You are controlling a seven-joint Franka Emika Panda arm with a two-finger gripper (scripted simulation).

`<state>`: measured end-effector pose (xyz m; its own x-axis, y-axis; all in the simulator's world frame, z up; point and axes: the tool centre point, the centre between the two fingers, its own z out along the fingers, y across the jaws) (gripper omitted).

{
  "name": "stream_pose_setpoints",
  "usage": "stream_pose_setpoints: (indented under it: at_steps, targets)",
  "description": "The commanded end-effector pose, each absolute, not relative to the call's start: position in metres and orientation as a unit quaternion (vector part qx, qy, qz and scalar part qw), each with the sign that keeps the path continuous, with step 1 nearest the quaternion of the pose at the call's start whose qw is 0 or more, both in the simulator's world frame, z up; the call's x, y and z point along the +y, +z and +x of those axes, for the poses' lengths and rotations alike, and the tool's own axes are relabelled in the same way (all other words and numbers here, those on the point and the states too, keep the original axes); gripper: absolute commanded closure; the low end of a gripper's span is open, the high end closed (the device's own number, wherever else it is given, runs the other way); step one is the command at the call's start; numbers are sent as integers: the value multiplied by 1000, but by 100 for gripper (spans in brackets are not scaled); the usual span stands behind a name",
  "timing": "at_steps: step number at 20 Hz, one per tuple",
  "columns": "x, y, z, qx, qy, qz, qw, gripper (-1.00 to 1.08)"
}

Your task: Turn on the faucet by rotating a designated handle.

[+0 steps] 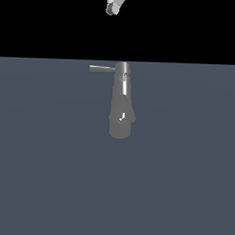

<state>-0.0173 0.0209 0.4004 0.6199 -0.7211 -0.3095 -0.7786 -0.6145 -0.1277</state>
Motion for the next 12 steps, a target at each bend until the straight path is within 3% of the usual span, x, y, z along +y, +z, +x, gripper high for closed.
stream_pose_setpoints:
  at_steps: [1,12]
  targets:
    - [22,388,0,454,118,-875,120,108]
    - [32,330,68,585,109,-800,77,108]
